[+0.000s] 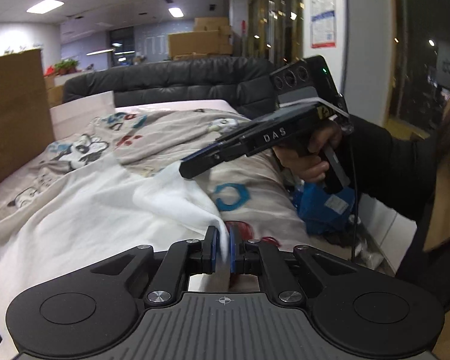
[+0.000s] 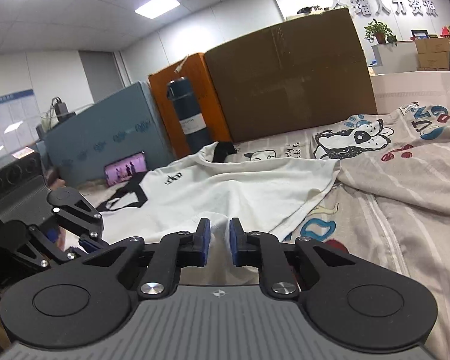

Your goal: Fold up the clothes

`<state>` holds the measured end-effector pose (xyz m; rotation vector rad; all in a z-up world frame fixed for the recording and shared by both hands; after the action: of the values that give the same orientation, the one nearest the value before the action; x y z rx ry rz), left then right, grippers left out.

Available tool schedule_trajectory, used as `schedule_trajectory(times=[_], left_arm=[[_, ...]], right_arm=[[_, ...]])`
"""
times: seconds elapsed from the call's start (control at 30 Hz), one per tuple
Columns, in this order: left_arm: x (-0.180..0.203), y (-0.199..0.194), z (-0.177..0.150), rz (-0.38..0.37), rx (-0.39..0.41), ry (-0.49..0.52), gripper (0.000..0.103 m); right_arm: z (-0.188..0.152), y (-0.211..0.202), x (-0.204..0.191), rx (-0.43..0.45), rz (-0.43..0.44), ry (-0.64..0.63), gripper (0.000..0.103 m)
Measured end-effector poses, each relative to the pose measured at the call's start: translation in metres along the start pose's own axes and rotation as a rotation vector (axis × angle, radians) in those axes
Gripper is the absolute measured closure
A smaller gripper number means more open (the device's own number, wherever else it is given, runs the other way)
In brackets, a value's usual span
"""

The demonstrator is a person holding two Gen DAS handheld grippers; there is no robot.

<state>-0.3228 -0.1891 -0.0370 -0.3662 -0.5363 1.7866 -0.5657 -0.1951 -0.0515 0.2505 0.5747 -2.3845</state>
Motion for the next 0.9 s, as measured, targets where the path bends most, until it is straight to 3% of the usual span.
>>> schedule_trajectory(times=[0.3,0.4,0.47,0.53,0.63,0.7,0.73,0.83,0.9], left_arm=[[0.031,0.021,-0.006,-0.084,-0.068,0.040,0.091],[0.052,0.026,-0.005,-0.165,-0.089,0.085,0.089],[0.063,0.017,0.001,-0.223,-0.045,0.113,0.082],[0.060,0.001,0.009,-0.227,0.011,0.109,0.081],[0.025,-0.033,0.019,-0.072,0.074,0.045,0.075],[-0.015,-0.064,0.024,0.080,0.112,-0.034,0.051],[-0.039,-0.078,0.025,0.158,0.126,-0.090,0.046],[-0.112,-0.118,0.025,0.385,0.157,-0.260,0.045],[-0.163,-0.131,0.020,0.498,0.146,-0.377,0.046]], right_arm=[[-0.023,-0.065,0.010,0.098,-0.082,0.101,0.087],[-0.012,-0.075,0.018,0.146,-0.154,0.123,0.054],[0.000,-0.074,0.025,0.170,-0.217,0.141,0.051],[0.016,-0.060,0.035,0.174,-0.258,0.177,0.049],[0.037,-0.019,0.042,0.134,-0.247,0.198,0.047],[0.051,0.009,0.047,0.105,-0.234,0.209,0.045],[0.058,0.023,0.049,0.090,-0.228,0.215,0.043],[0.072,0.066,0.057,0.028,-0.238,0.210,0.042],[0.074,0.093,0.065,-0.018,-0.265,0.202,0.042]])
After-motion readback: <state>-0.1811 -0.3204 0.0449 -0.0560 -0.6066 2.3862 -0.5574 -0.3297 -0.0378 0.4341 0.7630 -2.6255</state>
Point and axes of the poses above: each gripper's, at about its wrist camera, not at the fingertips, and y roughly the way its jaws point, x to its right, z to its top, the point moved 4 cm from there along y, roughly the way its jaws point, and after that the axes turned 7 degrees about -z, right-handed, at the moved point
